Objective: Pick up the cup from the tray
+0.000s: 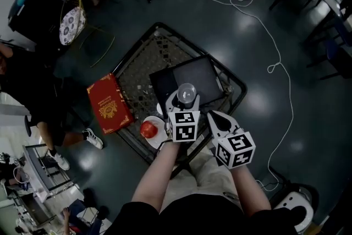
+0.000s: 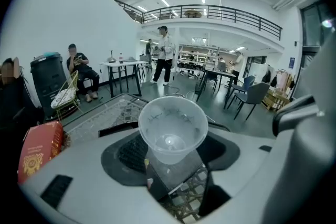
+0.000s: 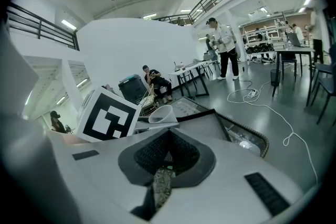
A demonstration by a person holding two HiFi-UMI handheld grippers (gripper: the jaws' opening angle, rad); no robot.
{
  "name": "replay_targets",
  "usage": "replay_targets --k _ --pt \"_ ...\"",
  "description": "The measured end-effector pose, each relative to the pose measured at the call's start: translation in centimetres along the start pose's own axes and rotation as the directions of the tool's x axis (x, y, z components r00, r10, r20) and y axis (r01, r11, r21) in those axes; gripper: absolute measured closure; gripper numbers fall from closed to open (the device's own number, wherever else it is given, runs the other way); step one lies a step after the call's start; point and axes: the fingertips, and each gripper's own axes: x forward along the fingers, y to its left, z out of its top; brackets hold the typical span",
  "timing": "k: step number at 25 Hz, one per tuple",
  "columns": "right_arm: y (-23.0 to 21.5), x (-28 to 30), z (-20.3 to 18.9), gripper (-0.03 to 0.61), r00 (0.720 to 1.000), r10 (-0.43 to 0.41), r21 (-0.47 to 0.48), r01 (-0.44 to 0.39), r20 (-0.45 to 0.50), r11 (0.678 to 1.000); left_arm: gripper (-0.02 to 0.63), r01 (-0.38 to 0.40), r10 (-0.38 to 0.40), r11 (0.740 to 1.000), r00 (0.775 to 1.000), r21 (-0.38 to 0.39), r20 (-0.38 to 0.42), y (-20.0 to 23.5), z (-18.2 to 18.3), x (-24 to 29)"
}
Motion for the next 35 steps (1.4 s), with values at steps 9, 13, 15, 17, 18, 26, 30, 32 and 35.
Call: replay_targets --k 9,13,15,17,18,26,30,32,35 --pt "2.3 -1.4 0.1 0.568 1.000 0.006 -0.042 -0.006 0.010 0.999 0.328 0.004 -0.003 1.000 1.000 -0.026 0.029 0.1 0.4 -5.6" --pt "3.2 -1.7 0.3 0.568 1.000 0.008 -0.066 -0.007 0.021 0.998 0.328 0.006 -0.004 0.999 0.999 -0.043 0.045 0.1 0.5 -7.8" --pt "3.7 -2.0 0.4 0.568 1.000 0.010 -0.076 -0.008 0.025 0.997 0.328 0.010 -0.007 0.998 0.999 -0.058 0.052 0.1 0.5 -8.8" --pt "4.2 -2.2 0.4 0.568 1.000 0.013 -0.086 -0.010 0.028 0.996 0.328 0.015 -0.011 0.998 0.998 -0.066 0.057 0.0 0.5 -9.8" --pt "4.5 -2.3 0.5 0.568 0.999 0.014 -0.092 -0.011 0.030 0.996 0.328 0.017 -0.014 0.998 0.998 -0.067 0.058 0.0 0.4 -10.2" --pt "6.5 -3.6 0.9 0.568 0.998 0.020 -0.144 -0.010 0.068 0.989 0.328 0.030 -0.026 0.998 0.997 -0.057 0.078 -0.1 0.0 -14.0" --pt "7.8 -4.1 0.9 0.568 0.996 0.025 -0.167 -0.011 0.082 0.986 0.328 0.032 -0.026 0.998 0.995 -0.063 0.096 0.4 0.1 -16.0" --pt "8.4 -4.4 0.8 0.568 0.996 0.030 -0.178 -0.014 0.088 0.984 0.328 0.030 -0.024 0.998 0.995 -0.061 0.100 0.7 0.0 -16.9" --pt "9.2 -4.8 0.7 0.568 0.994 0.035 -0.196 -0.014 0.104 0.981 0.328 0.025 -0.018 0.998 0.995 -0.065 0.102 1.0 -0.3 -18.0"
